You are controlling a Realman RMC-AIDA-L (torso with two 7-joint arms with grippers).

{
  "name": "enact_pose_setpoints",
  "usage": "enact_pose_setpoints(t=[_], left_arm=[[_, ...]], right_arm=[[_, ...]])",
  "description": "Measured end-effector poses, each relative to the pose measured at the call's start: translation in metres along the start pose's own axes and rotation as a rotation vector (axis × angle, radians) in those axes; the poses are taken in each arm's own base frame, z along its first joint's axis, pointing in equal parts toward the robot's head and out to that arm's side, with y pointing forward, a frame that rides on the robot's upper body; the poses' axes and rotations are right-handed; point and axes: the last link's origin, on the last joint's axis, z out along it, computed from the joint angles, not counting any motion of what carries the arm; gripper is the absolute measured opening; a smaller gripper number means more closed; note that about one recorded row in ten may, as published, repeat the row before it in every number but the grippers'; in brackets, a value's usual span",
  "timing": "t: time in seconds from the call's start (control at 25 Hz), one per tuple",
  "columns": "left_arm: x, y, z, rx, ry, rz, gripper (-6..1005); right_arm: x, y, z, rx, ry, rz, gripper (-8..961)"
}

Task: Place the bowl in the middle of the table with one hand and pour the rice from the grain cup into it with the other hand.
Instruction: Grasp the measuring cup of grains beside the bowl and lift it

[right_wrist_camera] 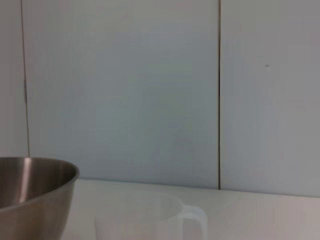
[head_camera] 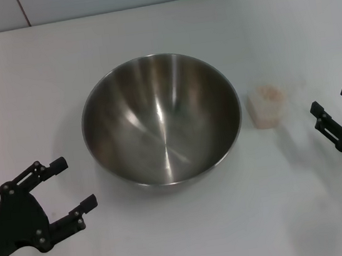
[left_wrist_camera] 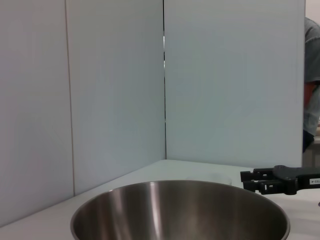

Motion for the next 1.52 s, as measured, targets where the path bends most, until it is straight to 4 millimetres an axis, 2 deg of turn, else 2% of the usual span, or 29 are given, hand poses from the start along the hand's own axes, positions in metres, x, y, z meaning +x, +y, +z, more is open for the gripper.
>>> enact_pose_setpoints(t=[0.84, 1.52], left_arm=[[0.001, 0.0, 0.0, 0.011, 0.012, -0.001, 810], [0.003, -0.004, 0.0, 0.028, 0.024, 0.0, 810]], right_arm=[[-0.007, -0.006, 0.042, -0.009, 0.038, -0.019, 634], [-0.014, -0.011, 0.06, -0.009, 0.042, -0.038, 632]])
